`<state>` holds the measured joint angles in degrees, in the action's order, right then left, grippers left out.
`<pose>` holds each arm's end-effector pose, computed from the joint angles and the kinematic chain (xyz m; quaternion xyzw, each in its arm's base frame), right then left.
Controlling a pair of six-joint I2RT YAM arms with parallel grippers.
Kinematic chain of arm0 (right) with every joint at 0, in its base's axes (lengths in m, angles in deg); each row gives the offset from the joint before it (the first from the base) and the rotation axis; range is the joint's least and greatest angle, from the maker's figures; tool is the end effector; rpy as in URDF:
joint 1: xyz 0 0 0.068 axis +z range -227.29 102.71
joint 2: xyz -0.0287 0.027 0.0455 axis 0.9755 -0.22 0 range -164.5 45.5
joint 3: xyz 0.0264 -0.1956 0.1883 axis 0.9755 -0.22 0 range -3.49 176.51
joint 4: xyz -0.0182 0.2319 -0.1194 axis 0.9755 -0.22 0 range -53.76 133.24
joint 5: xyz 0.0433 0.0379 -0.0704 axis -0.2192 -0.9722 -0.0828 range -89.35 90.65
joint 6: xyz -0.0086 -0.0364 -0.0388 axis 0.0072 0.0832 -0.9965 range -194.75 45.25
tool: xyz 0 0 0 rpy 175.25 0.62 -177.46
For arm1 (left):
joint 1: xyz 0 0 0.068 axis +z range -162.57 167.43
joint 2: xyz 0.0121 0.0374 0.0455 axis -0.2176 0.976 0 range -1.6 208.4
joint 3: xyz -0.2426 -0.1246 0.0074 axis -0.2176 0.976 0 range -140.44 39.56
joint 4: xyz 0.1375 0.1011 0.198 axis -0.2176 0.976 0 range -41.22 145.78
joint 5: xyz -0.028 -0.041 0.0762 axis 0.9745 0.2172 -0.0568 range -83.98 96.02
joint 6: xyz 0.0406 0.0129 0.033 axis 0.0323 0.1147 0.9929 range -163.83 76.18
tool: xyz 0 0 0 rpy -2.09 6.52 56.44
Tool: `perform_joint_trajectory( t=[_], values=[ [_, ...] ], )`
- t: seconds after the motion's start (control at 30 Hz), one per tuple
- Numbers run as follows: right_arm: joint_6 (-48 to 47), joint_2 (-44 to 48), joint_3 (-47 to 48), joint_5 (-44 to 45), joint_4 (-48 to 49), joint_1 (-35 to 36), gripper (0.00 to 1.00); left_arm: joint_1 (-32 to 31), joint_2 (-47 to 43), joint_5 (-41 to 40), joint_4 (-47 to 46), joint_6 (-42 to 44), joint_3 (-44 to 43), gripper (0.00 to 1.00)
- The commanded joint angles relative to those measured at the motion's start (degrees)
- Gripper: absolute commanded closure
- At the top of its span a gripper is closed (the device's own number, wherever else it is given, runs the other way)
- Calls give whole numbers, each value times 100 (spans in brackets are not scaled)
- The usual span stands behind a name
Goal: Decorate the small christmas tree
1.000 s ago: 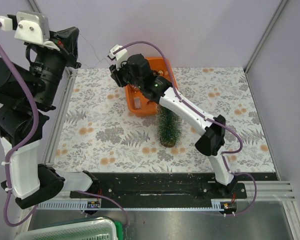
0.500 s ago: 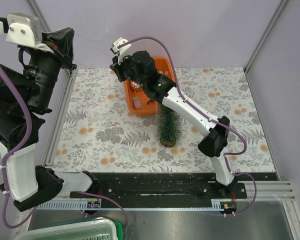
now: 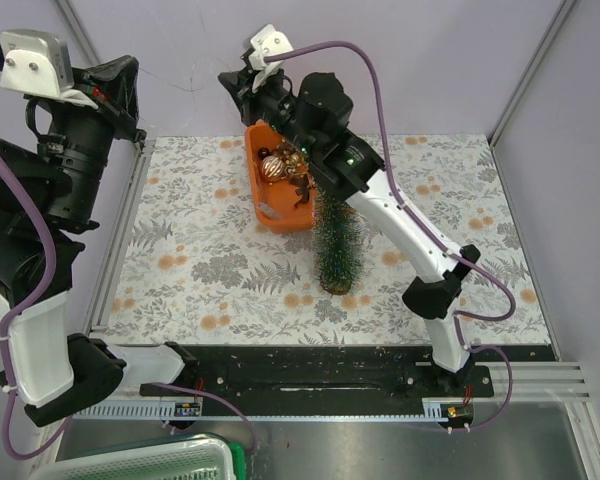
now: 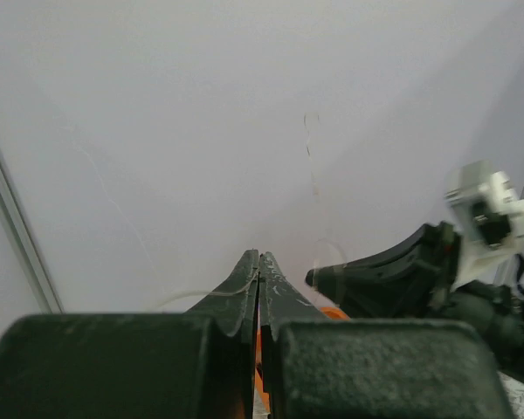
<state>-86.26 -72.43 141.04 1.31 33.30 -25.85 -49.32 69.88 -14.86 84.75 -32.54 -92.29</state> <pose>0.2751 0.3445 0.5415 -0.3079 0.5118 0.2706 0.7550 0.0898 -0.0514 0.6508 0.0777 0.5486 -0.0865 0.8280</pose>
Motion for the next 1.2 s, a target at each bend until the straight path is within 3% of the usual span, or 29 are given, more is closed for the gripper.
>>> perform_joint_trajectory(
  t=[0.0,0.47,0.6,0.87,0.93,1.1,1.17],
  values=[
    [-255,542,462,30,326,164,100,10,-91,-223,-362,128,-51,100],
    [-396,1158,120,-208,-35,788,100,28,-363,-636,-1276,708,151,100],
    [-273,1509,-871,-119,96,876,100,28,-503,-549,-1215,708,352,100],
    [122,2923,-3990,276,1247,964,98,36,-943,198,-697,533,1354,100],
    [184,3205,-4502,372,1266,964,88,28,-1013,251,-670,523,1617,100],
    [219,3768,-5294,443,1178,964,44,28,-1023,304,-670,445,1926,100],
    [210,3961,-5470,417,1073,964,34,19,-944,339,-670,401,1865,100]
  ],
)
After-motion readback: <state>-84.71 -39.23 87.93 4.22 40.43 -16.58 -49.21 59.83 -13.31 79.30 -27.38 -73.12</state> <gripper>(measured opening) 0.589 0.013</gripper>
